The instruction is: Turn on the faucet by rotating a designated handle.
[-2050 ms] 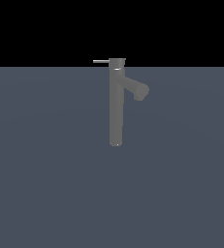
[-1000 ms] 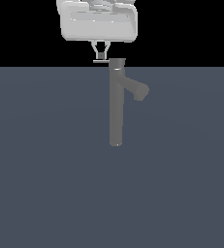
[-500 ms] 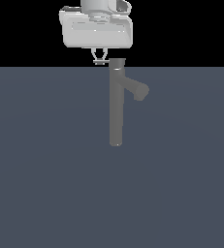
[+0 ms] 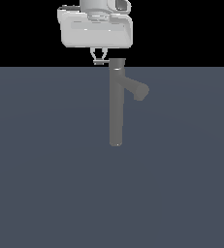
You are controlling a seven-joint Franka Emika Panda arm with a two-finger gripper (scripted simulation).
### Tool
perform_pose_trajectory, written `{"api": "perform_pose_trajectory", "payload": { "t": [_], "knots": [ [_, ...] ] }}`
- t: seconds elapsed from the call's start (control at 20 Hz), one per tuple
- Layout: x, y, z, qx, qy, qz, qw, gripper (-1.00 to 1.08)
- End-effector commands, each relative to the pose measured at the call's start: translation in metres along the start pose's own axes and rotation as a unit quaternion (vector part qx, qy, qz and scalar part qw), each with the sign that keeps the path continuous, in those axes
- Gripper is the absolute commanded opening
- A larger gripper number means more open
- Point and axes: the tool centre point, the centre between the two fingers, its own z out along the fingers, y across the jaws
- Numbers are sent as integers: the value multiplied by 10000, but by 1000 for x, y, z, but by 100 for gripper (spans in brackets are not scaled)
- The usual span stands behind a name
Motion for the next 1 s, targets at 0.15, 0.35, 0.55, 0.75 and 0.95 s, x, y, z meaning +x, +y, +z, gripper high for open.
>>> {"api": "perform_pose_trajectory", "payload": {
  "t": [0.15, 0.35, 0.55, 0.75, 0.95],
  "knots": [
    [-16, -5, 0, 0, 1, -1, 10000, -100],
    [-28, -8, 0, 0, 1, -1, 10000, -100],
    [-26, -10, 0, -9, 47, -23, 10000, -100],
    [-40, -4, 0, -6, 35, -17, 10000, -100],
    [-54, 2, 0, -4, 22, -12, 10000, -100]
  ]
}}
